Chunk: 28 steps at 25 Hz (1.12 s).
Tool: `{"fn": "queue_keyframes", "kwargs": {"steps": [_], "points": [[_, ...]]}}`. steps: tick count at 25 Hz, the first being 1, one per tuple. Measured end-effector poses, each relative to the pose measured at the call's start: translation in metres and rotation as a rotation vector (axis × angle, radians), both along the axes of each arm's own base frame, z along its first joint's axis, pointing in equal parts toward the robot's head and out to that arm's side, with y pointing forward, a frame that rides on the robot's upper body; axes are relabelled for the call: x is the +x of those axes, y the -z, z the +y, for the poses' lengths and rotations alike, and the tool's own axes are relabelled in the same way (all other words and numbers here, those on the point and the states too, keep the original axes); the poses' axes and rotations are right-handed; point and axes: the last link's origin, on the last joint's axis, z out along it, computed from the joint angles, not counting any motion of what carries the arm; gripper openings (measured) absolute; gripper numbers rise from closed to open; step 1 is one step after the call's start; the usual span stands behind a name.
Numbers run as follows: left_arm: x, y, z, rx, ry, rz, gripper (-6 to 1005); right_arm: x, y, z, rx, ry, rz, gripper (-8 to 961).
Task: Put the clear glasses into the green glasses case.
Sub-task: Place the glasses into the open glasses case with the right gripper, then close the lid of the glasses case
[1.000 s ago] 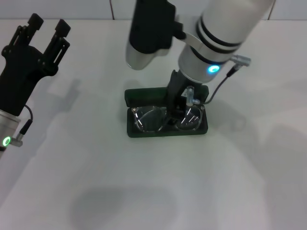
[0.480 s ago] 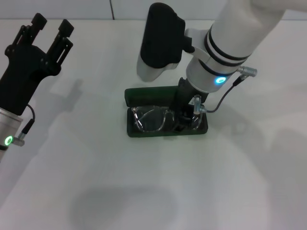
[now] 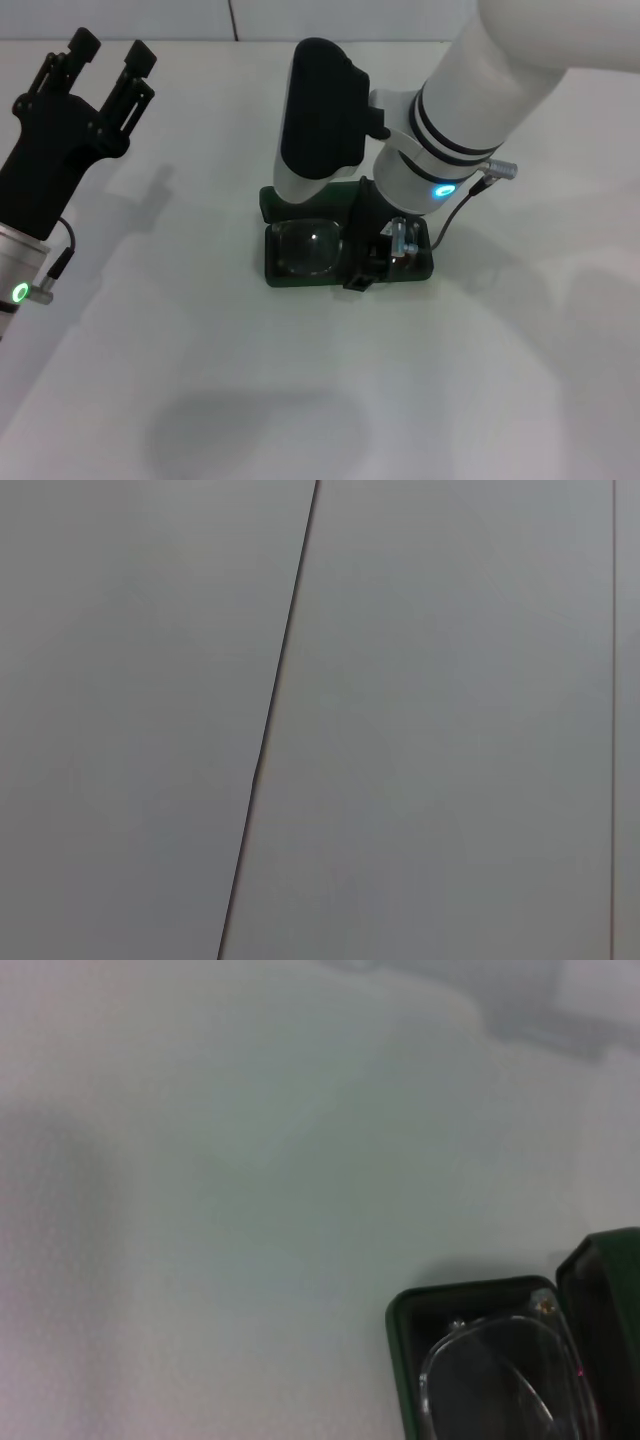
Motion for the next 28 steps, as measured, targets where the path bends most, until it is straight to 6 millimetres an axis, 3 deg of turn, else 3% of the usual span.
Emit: {"fn": "queue_keyframes", "kwargs": {"steps": [10, 16, 21, 25, 28], "points": [[-0.001, -0.001, -0.001, 0.001, -0.001, 0.001, 697, -0.009, -0.001, -0.008, -0.01, -0.037, 0.052, 507], [-0.006, -0.007, -0.002, -0.016, -0.005, -0.03, 697, -0.007, -0.033, -0.036, -0.046, -0.067, 0.198, 506], [-0.009, -0.012, -0.001, -0.057, -0.008, -0.053, 697, 0.032, -0.063, -0.052, -0.077, -0.014, 0.409, 505], [-0.008, -0.009, 0.003, -0.092, -0.007, -0.048, 697, 0.095, -0.092, -0.061, -0.084, 0.006, 0.615, 503], [-0.009, -0.007, 0.007, -0.134, -0.009, -0.035, 697, 0.14, -0.102, -0.071, -0.125, 0.032, 0.718, 503]]}}
